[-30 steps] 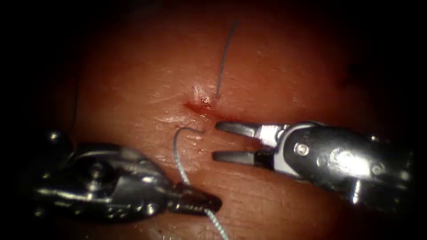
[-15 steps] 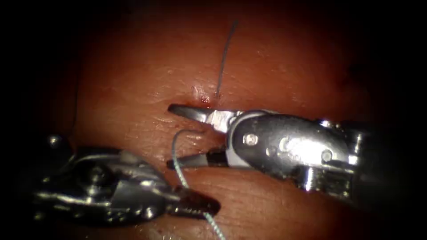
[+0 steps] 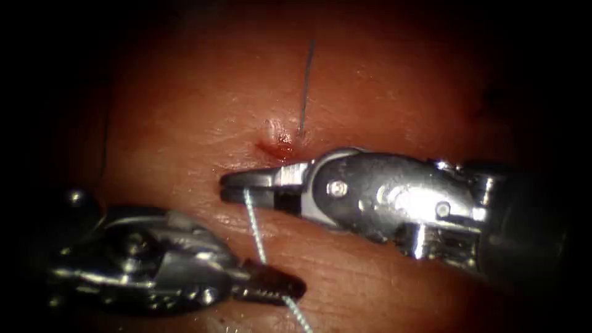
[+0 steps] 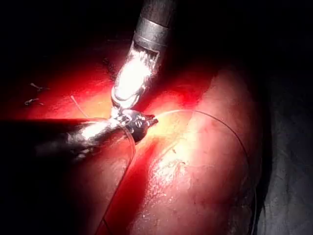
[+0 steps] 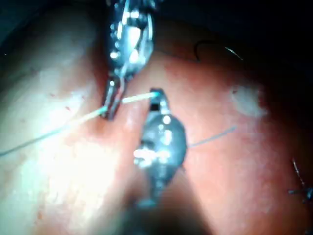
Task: Wound Closure
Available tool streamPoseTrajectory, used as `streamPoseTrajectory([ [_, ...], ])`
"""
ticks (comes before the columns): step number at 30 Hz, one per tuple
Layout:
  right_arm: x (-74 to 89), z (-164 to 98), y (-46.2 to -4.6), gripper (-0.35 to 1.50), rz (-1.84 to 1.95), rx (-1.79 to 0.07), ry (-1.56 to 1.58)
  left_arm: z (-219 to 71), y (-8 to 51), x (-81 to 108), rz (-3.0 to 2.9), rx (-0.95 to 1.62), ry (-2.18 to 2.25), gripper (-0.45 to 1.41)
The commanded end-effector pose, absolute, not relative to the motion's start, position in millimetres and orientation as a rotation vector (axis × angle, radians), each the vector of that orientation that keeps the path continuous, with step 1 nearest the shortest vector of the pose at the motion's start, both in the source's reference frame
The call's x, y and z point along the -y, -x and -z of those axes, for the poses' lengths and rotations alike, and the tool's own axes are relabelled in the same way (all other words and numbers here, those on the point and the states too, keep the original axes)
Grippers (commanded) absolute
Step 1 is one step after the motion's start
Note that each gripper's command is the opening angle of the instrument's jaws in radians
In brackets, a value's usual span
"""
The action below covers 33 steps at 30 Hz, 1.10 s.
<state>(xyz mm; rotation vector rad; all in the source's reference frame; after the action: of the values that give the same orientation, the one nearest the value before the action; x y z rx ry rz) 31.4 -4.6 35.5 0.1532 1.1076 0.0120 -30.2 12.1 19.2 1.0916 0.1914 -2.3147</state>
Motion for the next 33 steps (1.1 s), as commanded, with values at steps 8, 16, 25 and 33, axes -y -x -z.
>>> streamPoseTrajectory([
  [8, 4.4, -37.3, -31.4, -0.35, -0.053, -1.036, -0.205, -18.7, 30.8, -13.0, 2.355, -0.220, -1.123, 0.84],
  [16, 2.2, -39.1, -29.6, -0.35, -0.150, -1.008, -0.217, -17.4, 30.8, -13.3, 2.414, -0.181, -1.205, 1.30],
  [25, 0.5, -40.5, -28.8, -0.35, -0.263, -1.003, -0.264, -17.5, 30.6, -13.1, 2.422, -0.129, -1.205, 1.18],
  [33, -1.6, -42.5, -28.1, -0.35, -0.393, -1.013, -0.361, -18.6, 31.4, -14.3, 2.407, -0.052, -1.201, 1.08],
])
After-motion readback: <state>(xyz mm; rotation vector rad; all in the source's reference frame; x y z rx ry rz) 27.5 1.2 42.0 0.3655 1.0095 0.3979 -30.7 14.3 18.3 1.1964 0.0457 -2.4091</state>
